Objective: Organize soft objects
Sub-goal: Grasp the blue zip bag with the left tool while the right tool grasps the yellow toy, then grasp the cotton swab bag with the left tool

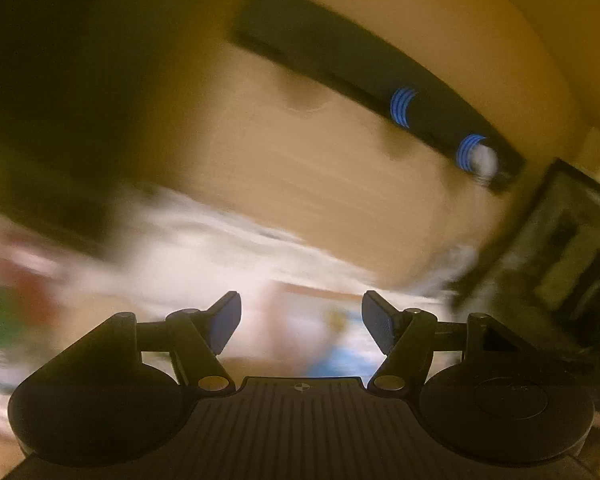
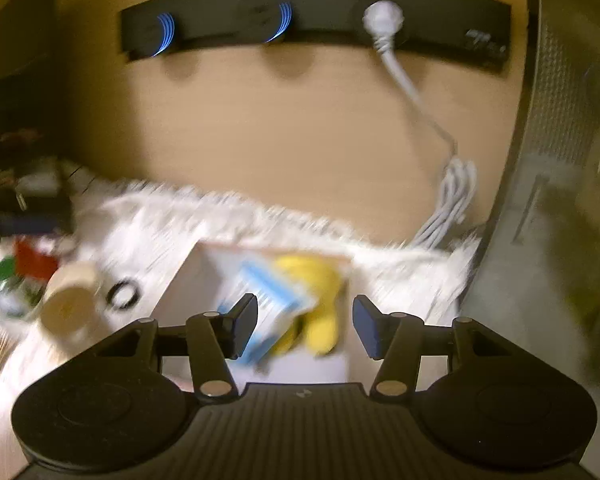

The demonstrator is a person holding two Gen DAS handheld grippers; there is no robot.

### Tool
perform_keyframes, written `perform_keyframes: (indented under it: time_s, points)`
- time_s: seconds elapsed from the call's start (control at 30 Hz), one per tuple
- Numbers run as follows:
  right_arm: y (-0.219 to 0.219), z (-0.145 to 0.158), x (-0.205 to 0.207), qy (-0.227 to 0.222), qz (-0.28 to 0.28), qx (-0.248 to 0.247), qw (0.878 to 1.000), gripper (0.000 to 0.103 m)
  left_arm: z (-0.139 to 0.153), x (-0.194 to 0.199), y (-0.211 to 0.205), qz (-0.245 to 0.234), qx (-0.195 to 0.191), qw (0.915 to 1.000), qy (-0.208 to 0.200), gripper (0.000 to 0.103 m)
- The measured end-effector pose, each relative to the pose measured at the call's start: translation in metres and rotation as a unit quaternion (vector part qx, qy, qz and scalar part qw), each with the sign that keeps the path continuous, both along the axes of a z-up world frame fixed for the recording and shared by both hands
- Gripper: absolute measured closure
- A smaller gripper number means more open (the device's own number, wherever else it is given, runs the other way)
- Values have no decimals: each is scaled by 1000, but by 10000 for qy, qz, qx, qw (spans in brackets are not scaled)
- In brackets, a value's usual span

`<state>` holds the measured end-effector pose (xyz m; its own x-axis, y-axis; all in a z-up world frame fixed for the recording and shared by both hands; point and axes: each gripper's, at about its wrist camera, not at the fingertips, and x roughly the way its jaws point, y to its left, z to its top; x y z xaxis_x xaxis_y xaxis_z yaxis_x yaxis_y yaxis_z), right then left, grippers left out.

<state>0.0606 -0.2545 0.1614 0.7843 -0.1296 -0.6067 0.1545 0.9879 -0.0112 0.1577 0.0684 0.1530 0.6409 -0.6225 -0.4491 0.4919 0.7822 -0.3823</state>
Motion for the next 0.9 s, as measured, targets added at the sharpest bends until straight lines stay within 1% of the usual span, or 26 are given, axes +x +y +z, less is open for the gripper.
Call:
perform_keyframes:
  time_s: [0.07,0.1,0.13,0.2,0.27,0.33,0.4,0.47,0.53,0.6,0.67,0.73,0.77,0.8,0.9]
  points:
    - [12,-12,-12,79,192,82,9998,47,-10,-10,33,369,444,9981,-224,31]
    - [19,-18,-17,158,302,128,9993,47,-19,-14,51,556,728,9954,-289,31]
    - [26,-24,-20,245,410,160,9987,47,-31,-16,70,750,1044,9913,-266,31]
    - [44,-38,-24,443,652,174,9967,47,-50,-15,104,1150,1471,9824,-45,31]
    - [65,-50,-24,571,871,86,9945,47,-68,-11,135,1507,1600,9752,253,31]
    - [85,-60,-19,700,1020,25,9923,47,-78,-3,155,1694,1572,9717,495,31]
    - [106,-66,-15,829,1232,15,9889,47,-84,6,163,1673,1562,9714,627,31]
    - [123,-68,-16,883,1438,31,9857,47,-88,10,161,1413,1604,9737,784,31]
    - [137,-68,-18,921,1593,-20,9829,47,-91,5,151,1070,1656,9773,775,31]
    - [145,-71,-21,988,1699,-64,9805,47,-96,1,141,822,1770,9779,754,31]
    - [149,-76,-22,1135,1711,-111,9786,47,-107,1,132,750,1974,9730,931,31]
    - [151,-79,-23,1201,1660,-163,9786,46,-117,4,126,861,2261,9657,940,30]
    - [150,-80,-24,1218,1628,-165,9790,46,-120,5,122,873,2363,9629,962,26]
    - [149,-80,-25,1231,1613,-153,9791,46,-120,5,122,878,2396,9619,981,24]
    - [147,-80,-32,1251,1615,-157,9788,46,-128,13,114,840,2646,9538,1147,20]
